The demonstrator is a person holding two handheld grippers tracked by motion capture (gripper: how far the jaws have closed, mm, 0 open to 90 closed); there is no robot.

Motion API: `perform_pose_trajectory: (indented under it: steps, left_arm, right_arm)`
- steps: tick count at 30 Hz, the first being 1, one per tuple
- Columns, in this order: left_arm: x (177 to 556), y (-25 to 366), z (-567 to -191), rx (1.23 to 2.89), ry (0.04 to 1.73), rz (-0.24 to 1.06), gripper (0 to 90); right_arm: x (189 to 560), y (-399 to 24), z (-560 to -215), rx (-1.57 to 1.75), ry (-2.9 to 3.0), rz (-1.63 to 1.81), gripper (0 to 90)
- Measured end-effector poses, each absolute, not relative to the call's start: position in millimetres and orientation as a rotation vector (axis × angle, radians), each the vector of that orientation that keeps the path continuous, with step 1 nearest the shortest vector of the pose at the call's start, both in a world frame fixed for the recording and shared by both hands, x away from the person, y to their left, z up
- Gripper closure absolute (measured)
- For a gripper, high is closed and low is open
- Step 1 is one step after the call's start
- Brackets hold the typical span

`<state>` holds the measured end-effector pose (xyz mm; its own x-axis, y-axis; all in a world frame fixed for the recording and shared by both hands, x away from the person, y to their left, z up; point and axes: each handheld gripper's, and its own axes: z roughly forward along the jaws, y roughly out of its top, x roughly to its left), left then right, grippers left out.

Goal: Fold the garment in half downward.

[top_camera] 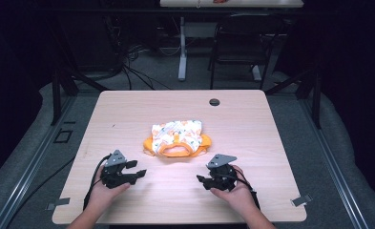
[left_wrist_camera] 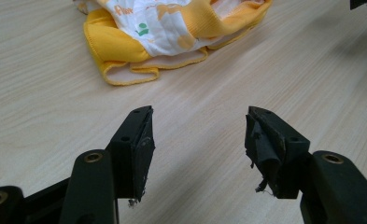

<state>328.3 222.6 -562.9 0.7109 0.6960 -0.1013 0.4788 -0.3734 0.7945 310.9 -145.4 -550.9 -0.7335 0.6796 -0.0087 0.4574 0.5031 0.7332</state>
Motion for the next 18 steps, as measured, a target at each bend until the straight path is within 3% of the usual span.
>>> perform_pose_trajectory:
  steps: [18]
  left_arm:
    - [323,207,-576,2.119,0.795,0.332,42.2]
  right_arm:
    - [304,-131,-566,0.893,2.427,1.022,42.7]
